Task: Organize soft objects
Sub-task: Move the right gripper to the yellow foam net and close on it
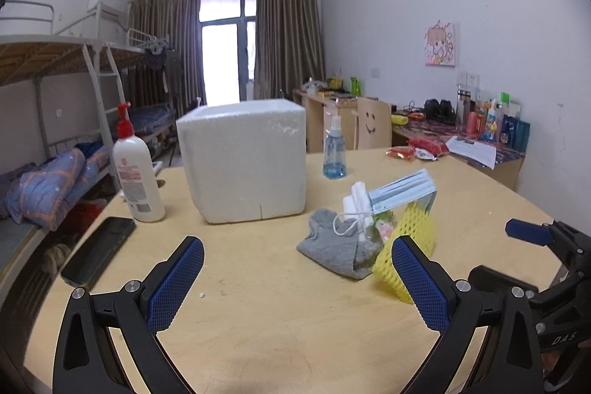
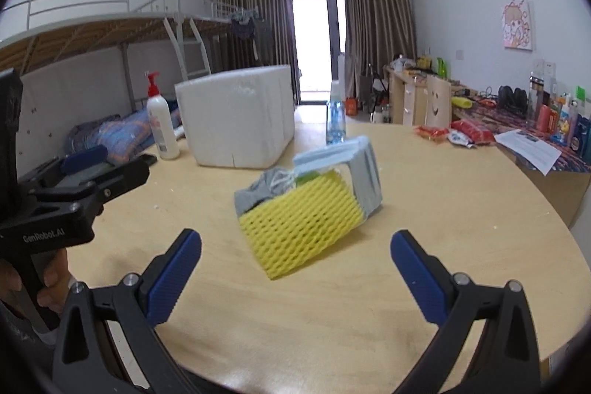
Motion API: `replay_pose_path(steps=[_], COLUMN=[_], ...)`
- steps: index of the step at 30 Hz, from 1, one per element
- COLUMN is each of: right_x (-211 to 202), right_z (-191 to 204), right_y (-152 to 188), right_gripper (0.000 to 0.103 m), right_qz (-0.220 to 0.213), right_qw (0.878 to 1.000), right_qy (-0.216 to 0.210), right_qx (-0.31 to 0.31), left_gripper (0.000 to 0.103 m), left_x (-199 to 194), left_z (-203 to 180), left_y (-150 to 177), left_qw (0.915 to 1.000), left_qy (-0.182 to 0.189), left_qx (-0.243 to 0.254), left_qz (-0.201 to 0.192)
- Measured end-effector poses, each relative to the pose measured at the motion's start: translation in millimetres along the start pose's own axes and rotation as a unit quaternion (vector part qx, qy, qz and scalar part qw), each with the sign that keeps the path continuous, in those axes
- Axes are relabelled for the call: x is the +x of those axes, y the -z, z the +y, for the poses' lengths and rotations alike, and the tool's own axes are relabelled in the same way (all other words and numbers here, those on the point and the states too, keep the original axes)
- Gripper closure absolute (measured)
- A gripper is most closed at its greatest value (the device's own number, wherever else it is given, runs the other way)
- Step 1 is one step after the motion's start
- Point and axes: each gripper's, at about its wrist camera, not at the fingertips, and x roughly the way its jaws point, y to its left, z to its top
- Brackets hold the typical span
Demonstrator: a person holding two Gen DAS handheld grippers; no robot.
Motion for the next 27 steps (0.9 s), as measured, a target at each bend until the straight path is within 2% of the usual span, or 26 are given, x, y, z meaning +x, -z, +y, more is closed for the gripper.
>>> replay_pose_path(steps=[5, 16, 20, 25, 27], right_x=[20, 54, 72, 87, 93], right_z=[-6, -11, -3, 5, 5], right_y=[2, 5, 6, 6, 8], right_gripper=[0.000, 0.001, 0.015, 0.020, 0.027], right_qz=[0.024, 0.071, 0.111, 0.136, 0.146], right_qw=[1.000, 0.997, 0.994, 0.990, 0.989], right_qy=[-0.004, -0.031, -0.023, -0.020, -0.016], right_qx=[0.006, 0.020, 0.009, -0.013, -0.019], left_gripper=[0.001, 0.001, 0.001, 0.001, 0.001], left_x=[19, 48, 59, 68, 71], left_z=[3, 14, 21, 26, 27], left_y=[-9, -15, -20, -22, -21], left_qw=[0.9997, 0.9992, 0.9988, 0.9983, 0.9979], left_qy=[0.019, 0.025, 0.028, 0.036, 0.039], left_qx=[-0.001, -0.007, -0.017, -0.024, -0.028], left_qz=[0.014, 0.029, 0.036, 0.039, 0.043])
